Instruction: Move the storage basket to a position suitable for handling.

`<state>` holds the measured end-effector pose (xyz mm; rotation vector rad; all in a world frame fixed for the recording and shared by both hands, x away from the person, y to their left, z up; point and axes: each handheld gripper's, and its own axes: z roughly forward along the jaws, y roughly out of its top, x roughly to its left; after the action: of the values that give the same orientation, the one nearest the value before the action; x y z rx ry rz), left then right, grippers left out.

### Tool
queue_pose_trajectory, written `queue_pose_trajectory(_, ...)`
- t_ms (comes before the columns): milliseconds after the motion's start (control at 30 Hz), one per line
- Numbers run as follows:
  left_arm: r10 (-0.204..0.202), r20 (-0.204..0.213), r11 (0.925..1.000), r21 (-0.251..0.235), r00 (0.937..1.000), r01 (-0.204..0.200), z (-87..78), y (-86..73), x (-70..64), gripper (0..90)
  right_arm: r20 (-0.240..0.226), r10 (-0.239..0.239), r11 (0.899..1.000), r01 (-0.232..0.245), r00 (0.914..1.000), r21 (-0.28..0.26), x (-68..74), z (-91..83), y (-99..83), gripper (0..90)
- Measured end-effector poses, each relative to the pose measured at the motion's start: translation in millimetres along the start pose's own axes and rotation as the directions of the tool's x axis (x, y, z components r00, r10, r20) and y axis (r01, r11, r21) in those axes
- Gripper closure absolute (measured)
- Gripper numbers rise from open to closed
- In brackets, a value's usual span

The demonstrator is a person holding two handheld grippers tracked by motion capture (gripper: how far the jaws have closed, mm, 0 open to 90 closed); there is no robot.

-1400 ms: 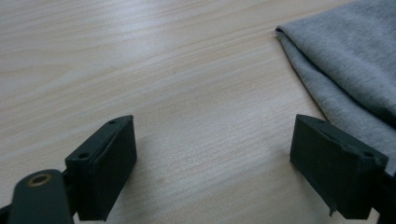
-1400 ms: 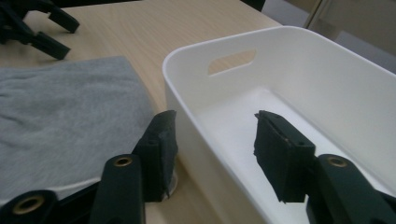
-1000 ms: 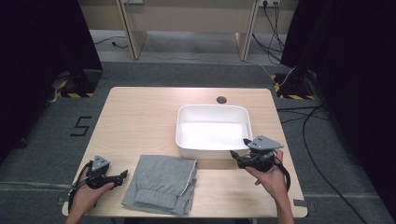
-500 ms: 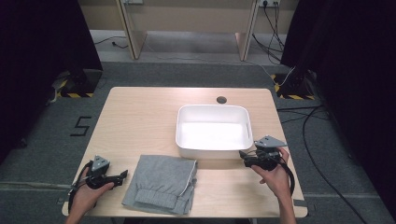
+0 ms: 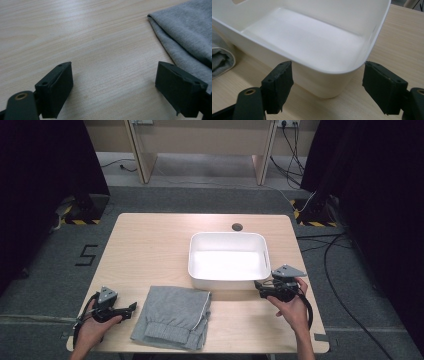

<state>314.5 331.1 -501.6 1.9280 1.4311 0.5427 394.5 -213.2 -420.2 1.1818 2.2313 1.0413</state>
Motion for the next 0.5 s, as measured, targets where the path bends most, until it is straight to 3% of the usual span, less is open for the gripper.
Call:
queue_pose_trajectory(100, 0.0, 0.0, 1.0, 0.0, 1.0, 0.0, 0.0, 0.0, 0.0, 13.8, 0.033, 0.044, 0.998, -0.042, 0.9985, -0.039, 1.7, -11.9, 3.5, 26.7)
queue_pose_trajectory(200, 0.0, 0.0, 1.0, 0.0, 1.0, 0.0, 0.0, 0.0, 0.0, 13.8, -0.01, 0.063, 0.994, -0.063, 0.998, -0.093, 13.5, -27.1, 7.8, 27.0)
queue_pose_trajectory(267, 0.0, 0.0, 1.0, 0.0, 1.0, 0.0, 0.0, 0.0, 0.0, 13.8, -0.02, 0.056, 0.994, -0.058, 0.9982, -0.094, 16.3, -27.6, 7.3, 27.0)
queue_pose_trajectory(500, 0.0, 0.0, 1.0, 0.0, 1.0, 0.0, 0.0, 0.0, 0.0, 13.8, -0.095, 0.024, 0.996, -0.032, 0.9952, -0.08, 47.0, -15.9, -5.2, 27.1)
